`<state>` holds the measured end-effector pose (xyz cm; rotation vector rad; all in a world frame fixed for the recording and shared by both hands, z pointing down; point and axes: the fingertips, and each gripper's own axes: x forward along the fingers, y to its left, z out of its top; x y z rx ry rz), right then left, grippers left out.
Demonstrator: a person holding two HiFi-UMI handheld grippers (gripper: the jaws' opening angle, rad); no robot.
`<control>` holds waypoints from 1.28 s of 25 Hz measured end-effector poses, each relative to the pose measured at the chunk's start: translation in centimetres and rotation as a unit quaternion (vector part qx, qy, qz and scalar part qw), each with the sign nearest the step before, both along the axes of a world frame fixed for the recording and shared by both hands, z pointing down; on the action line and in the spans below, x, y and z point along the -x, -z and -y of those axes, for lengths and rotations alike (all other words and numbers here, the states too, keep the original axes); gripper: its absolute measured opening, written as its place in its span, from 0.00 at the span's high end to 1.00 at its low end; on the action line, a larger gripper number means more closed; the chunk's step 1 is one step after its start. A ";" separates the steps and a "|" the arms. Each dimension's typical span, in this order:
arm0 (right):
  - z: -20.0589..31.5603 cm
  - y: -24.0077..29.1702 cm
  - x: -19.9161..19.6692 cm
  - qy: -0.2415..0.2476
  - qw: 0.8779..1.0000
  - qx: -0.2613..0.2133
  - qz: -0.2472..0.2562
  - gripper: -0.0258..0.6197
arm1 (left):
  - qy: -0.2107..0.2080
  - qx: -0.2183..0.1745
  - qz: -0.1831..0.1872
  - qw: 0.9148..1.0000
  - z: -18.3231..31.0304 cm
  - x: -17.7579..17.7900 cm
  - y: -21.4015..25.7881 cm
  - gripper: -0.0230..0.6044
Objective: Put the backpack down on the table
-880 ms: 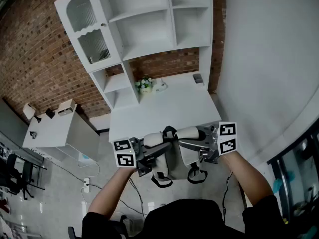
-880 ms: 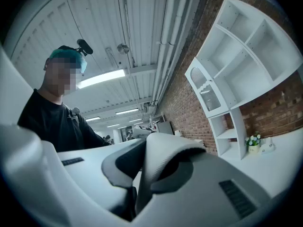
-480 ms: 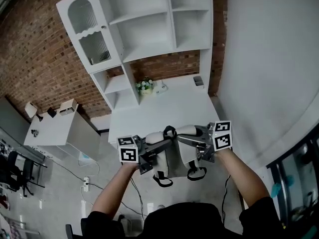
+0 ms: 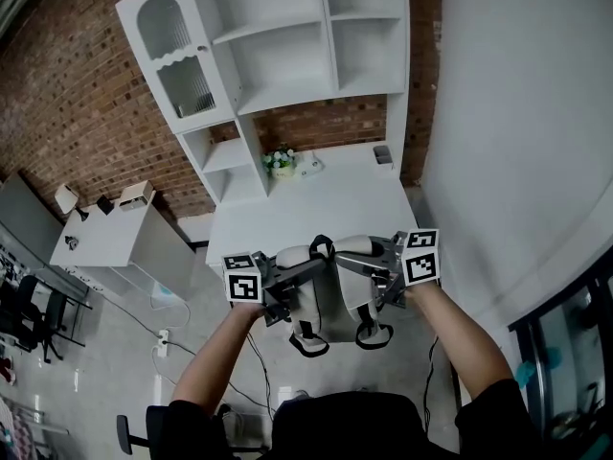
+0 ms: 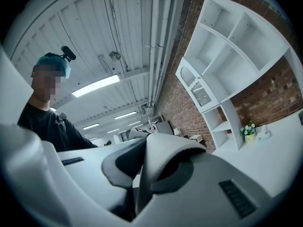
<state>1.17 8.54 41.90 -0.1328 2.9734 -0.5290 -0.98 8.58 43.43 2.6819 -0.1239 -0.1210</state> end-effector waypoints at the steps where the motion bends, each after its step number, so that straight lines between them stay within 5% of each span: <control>1: -0.2 0.0 -0.1 0.003 1.000 0.000 0.000 0.88 | 0.005 0.000 -0.006 1.000 -0.1 -0.1 0.0 0.87; 9: -0.9 -0.5 -1.3 0.010 1.000 0.003 0.000 0.88 | 0.024 0.004 -0.013 1.000 -0.4 -1.1 -0.6 0.87; 32: 3.8 -1.4 -2.1 -0.032 0.999 0.011 -0.013 0.88 | -0.014 0.004 0.001 1.000 3.7 -2.1 -1.5 0.87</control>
